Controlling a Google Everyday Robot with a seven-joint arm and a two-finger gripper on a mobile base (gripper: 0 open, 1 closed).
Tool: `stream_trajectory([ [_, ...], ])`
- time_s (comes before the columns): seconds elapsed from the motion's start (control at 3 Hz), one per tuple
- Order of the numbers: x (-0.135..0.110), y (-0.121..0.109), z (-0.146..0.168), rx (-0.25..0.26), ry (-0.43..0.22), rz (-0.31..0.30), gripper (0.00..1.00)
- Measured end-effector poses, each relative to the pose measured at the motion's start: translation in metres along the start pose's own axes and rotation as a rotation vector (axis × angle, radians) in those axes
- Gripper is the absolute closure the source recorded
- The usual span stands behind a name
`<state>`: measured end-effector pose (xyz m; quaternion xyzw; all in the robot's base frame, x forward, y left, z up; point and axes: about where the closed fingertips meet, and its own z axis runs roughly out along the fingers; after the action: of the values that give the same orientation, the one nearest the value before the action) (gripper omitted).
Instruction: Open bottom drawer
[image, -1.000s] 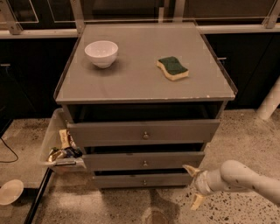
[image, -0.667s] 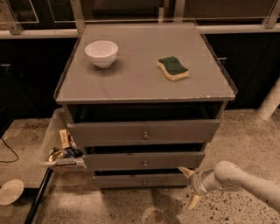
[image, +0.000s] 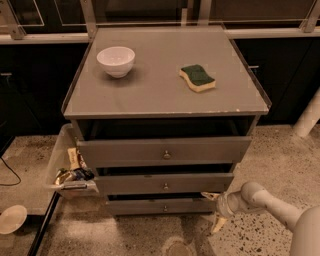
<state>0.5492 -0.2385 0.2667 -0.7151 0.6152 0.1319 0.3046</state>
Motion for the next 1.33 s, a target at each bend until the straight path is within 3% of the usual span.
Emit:
stream_trajectory([
  [0.33, 0.001, 0.003, 0.011, -0.011, -0.027, 0.024, 0.0],
  [0.67, 0.003, 0.004, 0.043, -0.037, -0.075, 0.077, 0.0],
  [1.33, 0.01, -0.004, 0.074, -0.036, -0.076, 0.113, 0.0],
])
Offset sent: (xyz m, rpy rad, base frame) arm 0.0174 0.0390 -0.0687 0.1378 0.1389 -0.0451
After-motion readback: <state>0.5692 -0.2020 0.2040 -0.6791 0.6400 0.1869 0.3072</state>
